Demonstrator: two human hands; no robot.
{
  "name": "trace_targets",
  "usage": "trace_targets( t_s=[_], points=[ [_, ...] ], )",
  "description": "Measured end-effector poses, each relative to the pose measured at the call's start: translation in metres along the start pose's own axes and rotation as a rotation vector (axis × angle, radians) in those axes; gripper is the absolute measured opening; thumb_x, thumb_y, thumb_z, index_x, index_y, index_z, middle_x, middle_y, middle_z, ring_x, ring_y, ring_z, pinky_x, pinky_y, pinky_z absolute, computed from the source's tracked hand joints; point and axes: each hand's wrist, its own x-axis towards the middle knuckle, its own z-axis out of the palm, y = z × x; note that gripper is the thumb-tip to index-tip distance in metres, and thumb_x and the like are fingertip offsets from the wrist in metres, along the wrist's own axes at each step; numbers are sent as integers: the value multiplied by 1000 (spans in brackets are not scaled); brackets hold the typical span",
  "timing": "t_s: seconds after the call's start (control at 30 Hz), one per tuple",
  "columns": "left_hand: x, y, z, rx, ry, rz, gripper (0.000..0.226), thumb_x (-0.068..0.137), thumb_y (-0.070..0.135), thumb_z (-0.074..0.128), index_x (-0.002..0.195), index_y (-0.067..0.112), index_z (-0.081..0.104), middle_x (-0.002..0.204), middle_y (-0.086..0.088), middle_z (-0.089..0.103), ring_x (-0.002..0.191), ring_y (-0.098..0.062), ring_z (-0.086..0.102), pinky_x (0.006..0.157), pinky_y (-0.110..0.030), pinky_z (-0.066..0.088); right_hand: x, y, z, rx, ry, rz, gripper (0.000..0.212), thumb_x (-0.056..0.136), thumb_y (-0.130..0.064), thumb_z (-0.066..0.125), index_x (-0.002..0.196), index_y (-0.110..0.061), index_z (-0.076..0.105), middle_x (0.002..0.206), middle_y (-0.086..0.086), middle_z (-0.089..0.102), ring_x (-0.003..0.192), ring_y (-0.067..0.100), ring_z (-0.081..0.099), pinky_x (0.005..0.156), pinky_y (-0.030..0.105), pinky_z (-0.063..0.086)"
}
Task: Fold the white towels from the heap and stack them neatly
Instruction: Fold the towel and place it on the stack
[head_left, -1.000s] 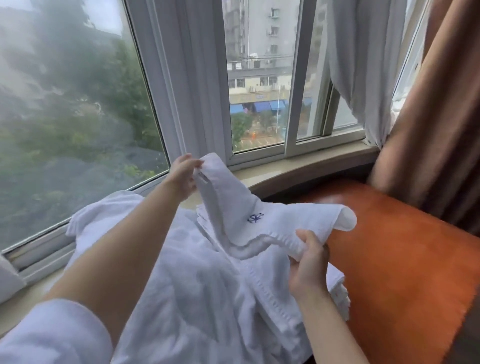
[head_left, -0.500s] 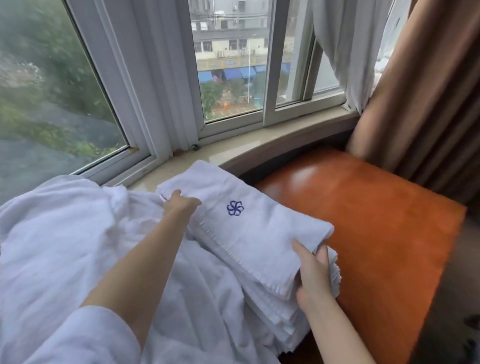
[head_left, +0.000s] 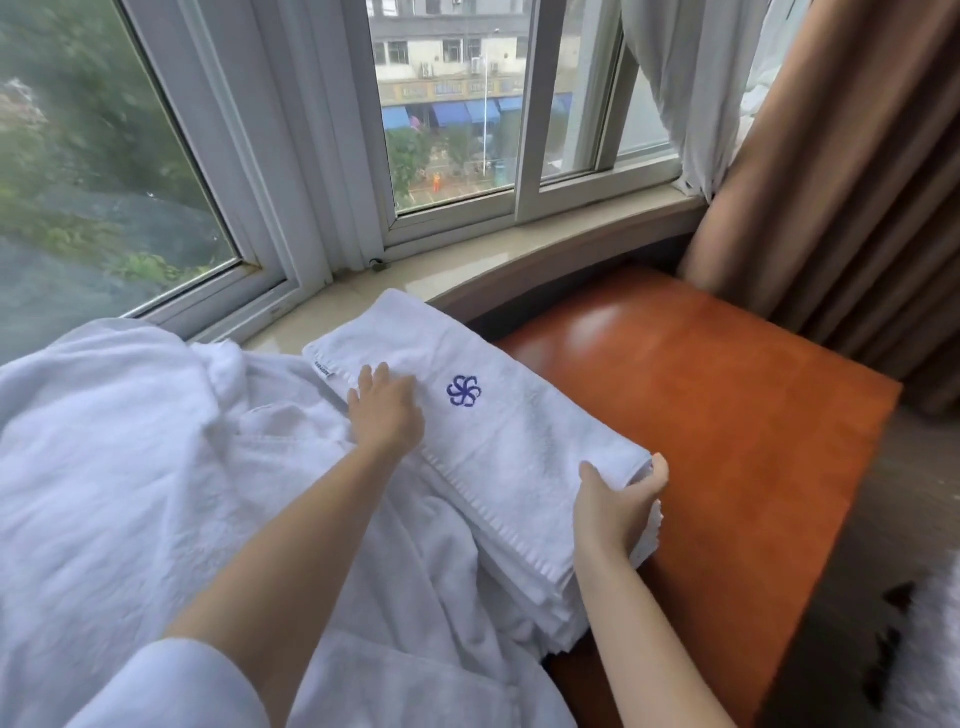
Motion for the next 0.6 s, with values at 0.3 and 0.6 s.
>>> trace_targets(
  t_s=[0.3,0.6],
  points=[
    [15,13,9,54,-141,210,55,100,37,38,152,31,20,162,-3,7,148,-24,4,117,-52,9,2,15,-1,-160,74,-50,65,88,-14,61,145,-28,33,146,7,41,131,33,37,110,49,29],
    [54,12,6,85,-84,226,46,102,20,27,146,31,30,162,4,14,149,-21,3,116,-59,0,13,-40,76,-764,-546,-764,53,98,-30,43,150,-26,30,162,5,8,149,22,-1,119,38,-4]
  ],
)
